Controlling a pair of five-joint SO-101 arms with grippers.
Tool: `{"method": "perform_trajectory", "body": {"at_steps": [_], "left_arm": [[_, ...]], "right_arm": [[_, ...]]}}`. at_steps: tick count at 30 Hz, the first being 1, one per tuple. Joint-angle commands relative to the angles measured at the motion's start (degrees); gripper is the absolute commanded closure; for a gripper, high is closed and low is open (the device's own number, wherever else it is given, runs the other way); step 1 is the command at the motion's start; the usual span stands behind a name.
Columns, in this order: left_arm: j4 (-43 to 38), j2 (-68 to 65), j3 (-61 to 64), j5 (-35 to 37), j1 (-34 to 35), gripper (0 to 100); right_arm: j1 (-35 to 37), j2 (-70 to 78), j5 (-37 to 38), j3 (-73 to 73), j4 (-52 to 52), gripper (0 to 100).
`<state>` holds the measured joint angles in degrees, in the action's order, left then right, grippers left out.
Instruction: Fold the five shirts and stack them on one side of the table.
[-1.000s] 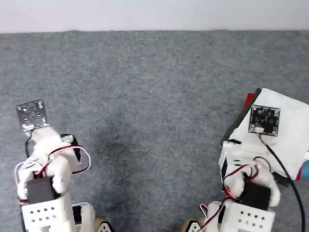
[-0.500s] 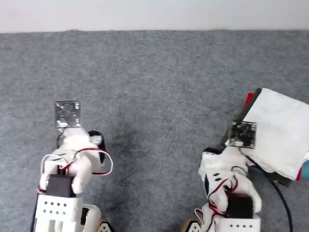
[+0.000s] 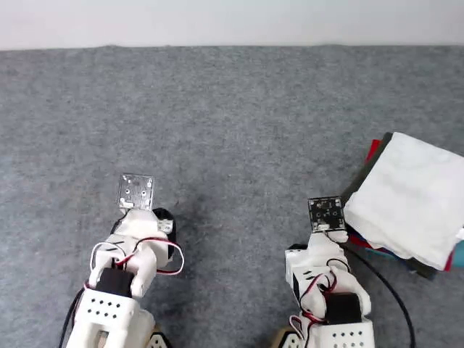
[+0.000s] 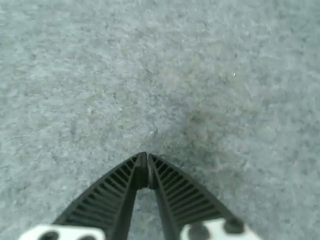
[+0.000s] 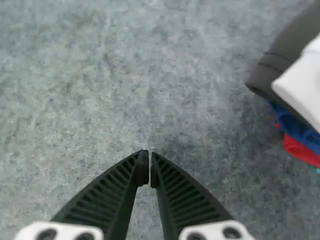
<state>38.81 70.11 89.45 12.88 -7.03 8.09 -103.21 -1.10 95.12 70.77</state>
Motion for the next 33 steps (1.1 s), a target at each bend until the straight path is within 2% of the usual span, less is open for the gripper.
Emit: {"method": "perform_trajectory", "body": {"at_steps": [1,8,19,33], "left_arm": [[-2.5,0.4,0.0,-0.6,-0.3,99],[-4.7,0.4,3.9,-1.2,-0.4,99],[-6.1,0.4,4.2,-1.0,0.0,99],[-6.1,0.4,4.2,-1.0,0.1,99]], "right_arm": [[1.8,-0.7,0.2,0.2,-1.2,98.7],[6.1,-0.7,-4.4,1.2,-1.0,98.7],[5.8,-0.7,-17.5,1.3,4.4,98.7],[6.0,-0.6,-17.8,1.3,4.4,98.7]]}}
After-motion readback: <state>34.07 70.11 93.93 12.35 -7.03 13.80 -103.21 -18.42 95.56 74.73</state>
